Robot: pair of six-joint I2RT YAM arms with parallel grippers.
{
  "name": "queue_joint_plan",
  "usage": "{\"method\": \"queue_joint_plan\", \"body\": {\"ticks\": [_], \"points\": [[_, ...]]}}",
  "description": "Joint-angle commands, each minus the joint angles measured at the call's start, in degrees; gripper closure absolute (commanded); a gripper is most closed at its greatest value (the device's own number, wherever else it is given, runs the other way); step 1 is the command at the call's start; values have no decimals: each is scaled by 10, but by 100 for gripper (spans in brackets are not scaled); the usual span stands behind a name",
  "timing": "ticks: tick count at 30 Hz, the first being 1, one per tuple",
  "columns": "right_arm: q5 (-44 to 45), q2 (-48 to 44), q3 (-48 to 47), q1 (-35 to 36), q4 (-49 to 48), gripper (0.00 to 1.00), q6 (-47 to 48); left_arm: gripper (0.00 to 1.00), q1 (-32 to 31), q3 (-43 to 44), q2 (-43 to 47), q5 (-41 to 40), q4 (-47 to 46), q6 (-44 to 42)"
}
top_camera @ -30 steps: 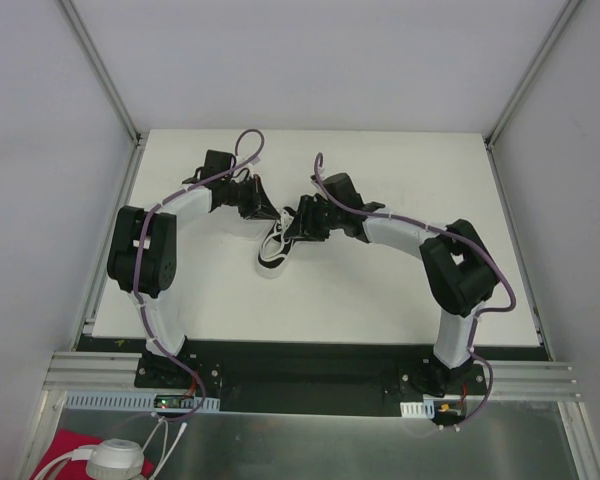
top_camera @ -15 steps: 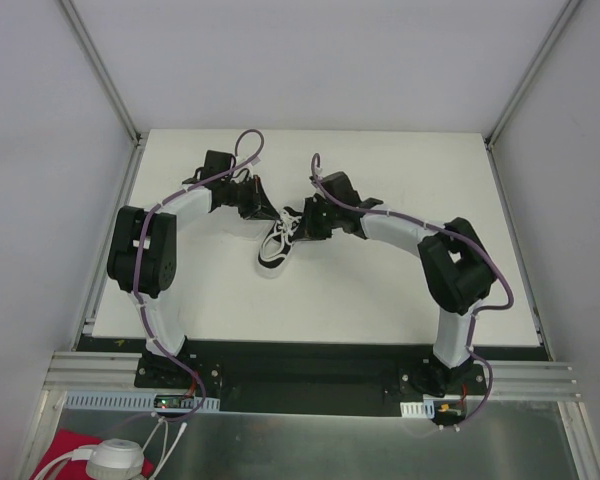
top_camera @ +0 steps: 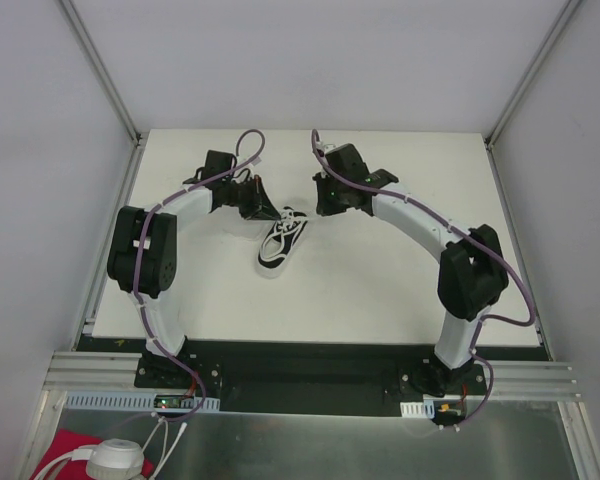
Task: Tie the shoes
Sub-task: Tie the shoelace on the shoe.
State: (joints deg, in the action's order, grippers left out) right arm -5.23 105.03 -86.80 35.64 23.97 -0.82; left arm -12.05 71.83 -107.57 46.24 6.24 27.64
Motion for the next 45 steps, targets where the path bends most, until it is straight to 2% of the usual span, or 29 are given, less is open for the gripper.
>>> {"method": "queue_joint_plan", "body": {"ticks": [1,9,13,15,19,20,23,24,25,26,27,28,32,34,39,42,45], "points": [[107,-35,-36,1,65,99,80,100,-3,1,23,14,-11,4],[241,-44,-63,29,76,97,162,100,-4,1,19,17,-11,5],[366,-48,-57,62,40,95,220,100,-3,1,20,17,-11,3],[399,-50,-52,69,22,93,250,100,-4,1,20,17,-11,3],[479,-49,-37,75,-26,89,282,100,-4,1,20,17,-11,3],[485,-48,-38,75,-30,82,286,100,-3,1,20,17,-11,3],[408,-54,-38,55,-9,68,216,100,-4,1,21,17,-11,3],[309,-58,-36,44,2,66,183,100,-4,1,21,17,-11,2],[249,-67,-29,14,9,64,97,100,-4,0,23,16,-11,2],[187,-70,-1,-4,3,64,55,100,-4,-1,23,16,-11,2],[77,-76,20,-18,-13,64,11,100,-3,-1,22,16,-11,2],[36,-75,40,-38,-55,63,-56,100,-4,-1,23,15,-11,2],[-61,-62,115,-36,-138,66,-133,100,-3,0,22,17,-11,2],[-98,-50,128,-23,-169,67,-134,100,-3,0,23,18,-11,2],[-140,-11,103,11,-175,68,-32,100,-4,1,23,18,-11,2],[-116,8,81,31,-159,68,27,100,-4,1,21,18,-11,3],[-93,25,65,38,-150,67,49,100,-4,1,21,18,-11,4]]}}
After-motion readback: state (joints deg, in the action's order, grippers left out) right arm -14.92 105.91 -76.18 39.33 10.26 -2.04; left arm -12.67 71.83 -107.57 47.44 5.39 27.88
